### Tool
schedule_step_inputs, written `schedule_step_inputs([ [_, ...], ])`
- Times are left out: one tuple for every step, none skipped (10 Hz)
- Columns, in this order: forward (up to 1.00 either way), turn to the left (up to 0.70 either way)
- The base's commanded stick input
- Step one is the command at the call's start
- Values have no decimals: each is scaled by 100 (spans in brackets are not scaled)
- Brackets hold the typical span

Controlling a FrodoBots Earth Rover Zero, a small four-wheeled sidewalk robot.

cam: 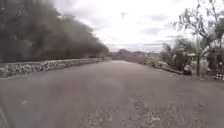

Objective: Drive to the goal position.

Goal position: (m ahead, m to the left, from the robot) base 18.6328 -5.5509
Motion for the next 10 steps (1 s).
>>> schedule_step_inputs([
  [70, -19],
  [70, 0],
  [70, 0],
  [70, 0],
  [70, 0],
  [70, 0],
  [70, 0],
  [70, 0],
  [70, -3],
  [70, -14],
])
